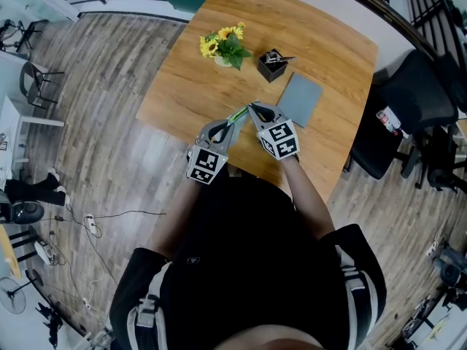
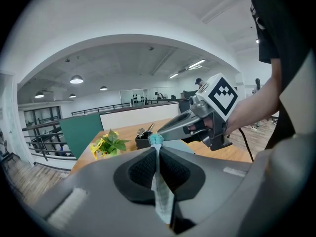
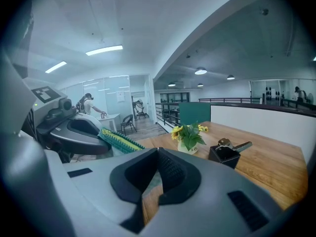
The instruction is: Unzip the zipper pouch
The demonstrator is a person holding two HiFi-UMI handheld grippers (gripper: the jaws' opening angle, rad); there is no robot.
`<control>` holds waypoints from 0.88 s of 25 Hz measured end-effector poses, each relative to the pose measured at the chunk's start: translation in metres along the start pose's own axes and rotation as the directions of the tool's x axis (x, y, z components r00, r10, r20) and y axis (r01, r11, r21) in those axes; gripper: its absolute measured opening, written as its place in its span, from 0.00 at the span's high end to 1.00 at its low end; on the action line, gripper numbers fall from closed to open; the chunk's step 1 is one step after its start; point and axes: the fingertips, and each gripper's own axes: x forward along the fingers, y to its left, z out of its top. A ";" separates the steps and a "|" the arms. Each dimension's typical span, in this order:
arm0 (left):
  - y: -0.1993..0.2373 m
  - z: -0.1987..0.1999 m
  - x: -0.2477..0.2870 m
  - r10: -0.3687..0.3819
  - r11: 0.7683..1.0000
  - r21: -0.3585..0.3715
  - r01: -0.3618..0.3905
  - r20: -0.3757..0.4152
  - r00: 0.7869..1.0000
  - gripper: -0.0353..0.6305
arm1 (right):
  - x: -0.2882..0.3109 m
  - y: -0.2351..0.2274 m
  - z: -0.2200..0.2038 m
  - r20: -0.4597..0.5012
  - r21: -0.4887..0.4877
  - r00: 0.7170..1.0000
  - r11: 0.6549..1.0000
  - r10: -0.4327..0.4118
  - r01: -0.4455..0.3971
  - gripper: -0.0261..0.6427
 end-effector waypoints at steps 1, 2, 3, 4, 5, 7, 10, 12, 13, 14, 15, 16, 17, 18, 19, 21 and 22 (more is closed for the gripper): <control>0.000 0.000 0.000 0.000 1.000 -0.001 0.000 0.000 1.000 0.94 | 0.000 0.000 0.000 -0.001 0.000 1.000 1.000 0.000 0.000 0.95; 0.000 -0.001 0.000 -0.001 1.000 -0.002 0.001 0.001 1.000 0.94 | 0.000 0.000 -0.001 -0.002 -0.001 1.000 1.000 -0.002 0.002 0.95; -0.001 -0.001 -0.001 -0.001 1.000 -0.003 0.001 0.002 1.000 0.94 | 0.000 -0.001 -0.002 -0.003 -0.001 1.000 1.000 -0.005 0.005 0.95; -0.001 -0.001 -0.002 -0.002 1.000 -0.004 0.002 0.003 1.000 0.94 | 0.000 -0.001 -0.002 -0.004 -0.001 1.000 1.000 -0.008 0.008 0.95; -0.001 -0.001 -0.002 -0.002 1.000 -0.004 0.002 0.003 1.000 0.94 | -0.001 -0.001 -0.002 -0.004 0.000 1.000 1.000 -0.011 0.011 0.95; -0.001 -0.001 -0.003 -0.003 1.000 -0.003 0.003 0.003 1.000 0.94 | -0.002 -0.001 -0.002 -0.002 -0.001 1.000 1.000 -0.011 0.011 0.95; -0.001 0.000 -0.004 -0.005 1.000 -0.003 0.005 0.004 1.000 0.94 | -0.002 -0.002 -0.002 -0.002 -0.002 1.000 1.000 -0.013 0.013 0.95; -0.002 0.001 -0.004 -0.007 1.000 -0.004 0.007 0.006 1.000 0.94 | -0.002 -0.003 -0.002 -0.005 0.000 1.000 1.000 -0.017 0.017 0.95; -0.002 0.001 -0.005 -0.009 1.000 -0.006 0.009 0.007 1.000 0.94 | -0.002 -0.003 -0.002 -0.006 0.001 1.000 1.000 -0.019 0.019 0.95; -0.002 0.001 -0.006 -0.010 1.000 -0.006 0.010 0.009 1.000 0.94 | -0.002 -0.004 -0.003 -0.006 0.003 1.000 1.000 -0.020 0.020 0.95; -0.002 0.001 -0.006 -0.012 1.000 -0.005 0.012 0.009 1.000 0.94 | -0.003 -0.004 -0.003 -0.006 0.004 1.000 1.000 -0.020 0.021 0.95; -0.002 0.001 -0.006 -0.014 1.000 -0.004 0.014 0.010 1.000 0.94 | -0.003 -0.004 -0.003 -0.005 0.004 1.000 1.000 -0.020 0.020 0.95; -0.003 0.001 -0.006 -0.017 1.000 -0.003 0.017 0.010 1.000 0.94 | -0.003 -0.004 -0.003 -0.005 0.004 1.000 1.000 -0.020 0.020 0.95; -0.003 0.001 -0.007 -0.019 1.000 -0.002 0.019 0.011 1.000 0.94 | -0.002 -0.003 -0.003 -0.005 0.004 1.000 1.000 -0.020 0.020 0.95; -0.004 0.001 -0.007 -0.023 1.000 0.000 0.023 0.012 1.000 0.94 | -0.003 -0.003 -0.003 -0.005 0.005 1.000 1.000 -0.020 0.020 0.95; -0.006 0.002 -0.009 -0.030 1.000 0.002 0.030 0.015 0.999 0.94 | -0.003 -0.002 -0.003 -0.004 0.004 1.000 1.000 -0.025 0.025 0.95; -0.006 0.002 -0.009 -0.034 0.999 0.003 0.034 0.018 0.999 0.94 | -0.003 -0.003 -0.002 -0.003 0.004 1.000 1.000 -0.028 0.028 0.95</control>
